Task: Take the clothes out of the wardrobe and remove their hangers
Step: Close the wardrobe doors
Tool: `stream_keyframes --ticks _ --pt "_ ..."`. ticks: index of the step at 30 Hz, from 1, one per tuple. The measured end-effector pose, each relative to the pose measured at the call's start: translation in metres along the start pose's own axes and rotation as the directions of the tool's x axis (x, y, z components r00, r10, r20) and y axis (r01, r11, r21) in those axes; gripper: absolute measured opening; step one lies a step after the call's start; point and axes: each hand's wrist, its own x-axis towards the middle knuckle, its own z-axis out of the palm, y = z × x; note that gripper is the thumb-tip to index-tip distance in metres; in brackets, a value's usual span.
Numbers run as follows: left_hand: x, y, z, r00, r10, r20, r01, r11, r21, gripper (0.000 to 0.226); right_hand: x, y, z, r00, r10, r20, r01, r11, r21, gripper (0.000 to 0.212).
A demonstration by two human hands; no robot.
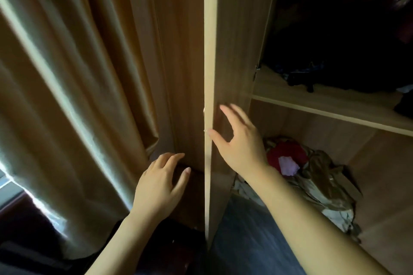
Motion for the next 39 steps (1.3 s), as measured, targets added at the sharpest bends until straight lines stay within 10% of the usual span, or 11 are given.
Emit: stream_keyframes --ticks 18,29,39 --pt "0.081 0.012 0.002 0.948 0.315 0.038 -0.304 0.936 -0.176 0.050 -0.010 0.022 0.000 0.878 0.018 -0.479 0.009 0.998 0.055 0.064" --pt "0.135 0.133 0.045 0.768 0.636 0.072 -0.581 0.739 -0.341 0.063 -0.041 0.128 -0.101 0.723 -0.051 -0.689 -0.083 0.984 -0.159 0.071" --pt "0.239 0.275 0.111 0.643 0.743 -0.184 -0.765 0.635 -0.108 0.053 0.014 0.266 -0.199 0.729 0.047 -0.683 -0.174 0.978 -0.119 0.075"
